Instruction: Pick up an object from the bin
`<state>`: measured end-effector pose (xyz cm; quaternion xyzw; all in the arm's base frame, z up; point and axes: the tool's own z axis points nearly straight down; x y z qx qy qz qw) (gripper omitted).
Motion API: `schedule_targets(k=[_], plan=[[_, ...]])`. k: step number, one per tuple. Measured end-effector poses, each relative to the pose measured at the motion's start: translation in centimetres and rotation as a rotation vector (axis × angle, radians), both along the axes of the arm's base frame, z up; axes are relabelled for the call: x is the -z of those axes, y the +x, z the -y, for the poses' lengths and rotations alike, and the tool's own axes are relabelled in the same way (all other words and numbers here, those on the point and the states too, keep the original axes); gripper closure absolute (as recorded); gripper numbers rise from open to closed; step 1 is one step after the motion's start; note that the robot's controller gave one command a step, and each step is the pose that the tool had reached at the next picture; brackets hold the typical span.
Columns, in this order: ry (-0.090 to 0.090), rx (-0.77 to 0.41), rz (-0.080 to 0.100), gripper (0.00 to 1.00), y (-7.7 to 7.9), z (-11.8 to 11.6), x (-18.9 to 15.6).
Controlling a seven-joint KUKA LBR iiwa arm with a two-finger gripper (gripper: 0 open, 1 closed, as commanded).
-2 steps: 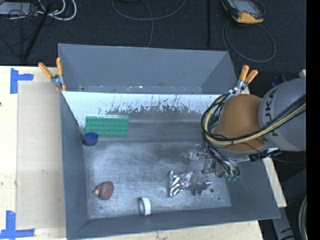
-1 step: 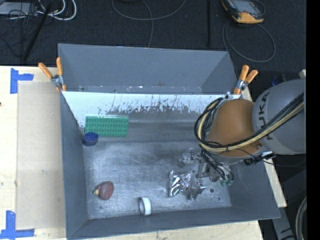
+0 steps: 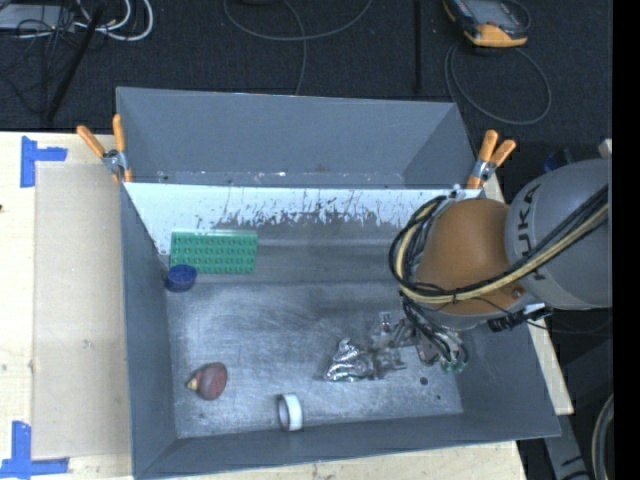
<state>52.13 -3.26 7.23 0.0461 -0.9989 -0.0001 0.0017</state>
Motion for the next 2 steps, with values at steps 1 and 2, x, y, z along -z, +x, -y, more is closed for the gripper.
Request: schedule_targets(k=[1,2], plan=[[0.000,0.000,0.005,0.00,0.1,0.0,0.1],[-0.002,-0.089,0.008,0.00,0.1,-2.7,0.0]])
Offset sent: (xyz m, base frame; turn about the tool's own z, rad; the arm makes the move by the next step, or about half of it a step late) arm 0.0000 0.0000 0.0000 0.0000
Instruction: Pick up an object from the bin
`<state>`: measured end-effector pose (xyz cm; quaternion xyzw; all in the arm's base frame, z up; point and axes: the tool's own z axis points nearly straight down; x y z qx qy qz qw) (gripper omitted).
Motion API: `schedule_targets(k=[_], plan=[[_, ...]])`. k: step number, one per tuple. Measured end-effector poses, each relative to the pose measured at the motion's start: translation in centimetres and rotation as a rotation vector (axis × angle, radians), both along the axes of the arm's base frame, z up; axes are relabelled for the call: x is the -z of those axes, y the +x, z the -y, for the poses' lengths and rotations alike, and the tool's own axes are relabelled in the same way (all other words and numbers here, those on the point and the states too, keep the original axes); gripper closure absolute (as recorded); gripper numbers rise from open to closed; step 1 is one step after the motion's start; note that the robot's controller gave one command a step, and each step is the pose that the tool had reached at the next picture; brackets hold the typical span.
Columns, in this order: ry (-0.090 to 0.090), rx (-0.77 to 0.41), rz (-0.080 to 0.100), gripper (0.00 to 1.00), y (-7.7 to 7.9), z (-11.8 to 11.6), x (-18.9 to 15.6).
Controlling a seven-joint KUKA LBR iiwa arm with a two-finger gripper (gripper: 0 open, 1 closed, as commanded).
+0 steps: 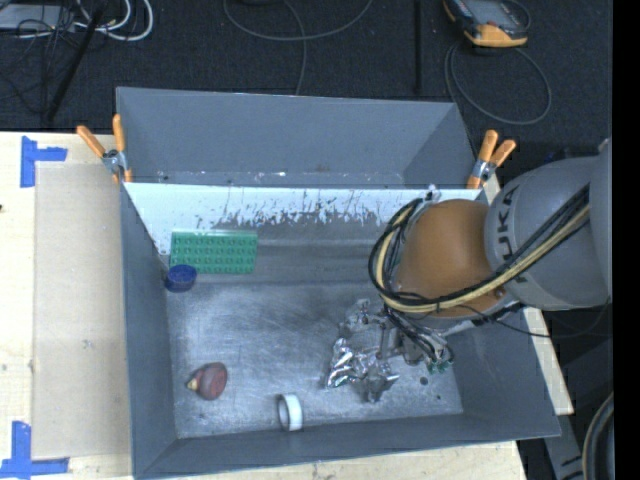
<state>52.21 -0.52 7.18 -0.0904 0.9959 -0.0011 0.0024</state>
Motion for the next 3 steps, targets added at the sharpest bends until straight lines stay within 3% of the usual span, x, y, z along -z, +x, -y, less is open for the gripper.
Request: schedule_targets(k=[1,2,3], plan=[[0.001,0.000,-0.005,1.00,-0.1,-0.1,-0.1],[0.002,-0.287,-0.004,1.00,1.9,-2.3,-0.7],[0.000,-0.310,0.004,1.00,2.3,-2.4,-13.6]])
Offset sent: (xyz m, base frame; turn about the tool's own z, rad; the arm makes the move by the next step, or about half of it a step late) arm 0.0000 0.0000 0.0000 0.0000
